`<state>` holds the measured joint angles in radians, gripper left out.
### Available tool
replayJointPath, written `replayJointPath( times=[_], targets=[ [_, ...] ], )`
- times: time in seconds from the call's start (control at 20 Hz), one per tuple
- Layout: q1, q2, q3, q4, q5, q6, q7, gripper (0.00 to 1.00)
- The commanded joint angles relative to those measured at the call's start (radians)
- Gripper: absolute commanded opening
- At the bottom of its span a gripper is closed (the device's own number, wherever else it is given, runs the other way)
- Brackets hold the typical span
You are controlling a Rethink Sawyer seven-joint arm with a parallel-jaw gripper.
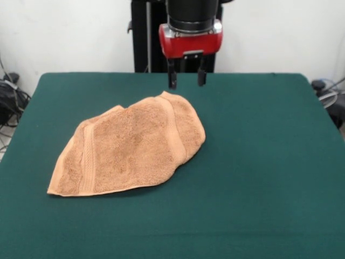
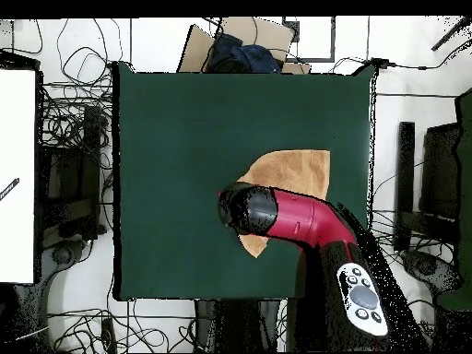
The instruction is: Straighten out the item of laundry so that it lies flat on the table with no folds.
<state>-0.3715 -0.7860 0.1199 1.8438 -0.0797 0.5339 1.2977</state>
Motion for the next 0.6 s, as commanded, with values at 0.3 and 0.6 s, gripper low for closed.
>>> replayJointPath(
  times=[0.3,0.6],
  targets=[
    [0.043,0.161,0.041,-0.075,-0.013,0.077,0.113,1.00],
    [0.044,0.182,0.037,-0.083,-0.005,0.083,0.119,1.00]
  ],
)
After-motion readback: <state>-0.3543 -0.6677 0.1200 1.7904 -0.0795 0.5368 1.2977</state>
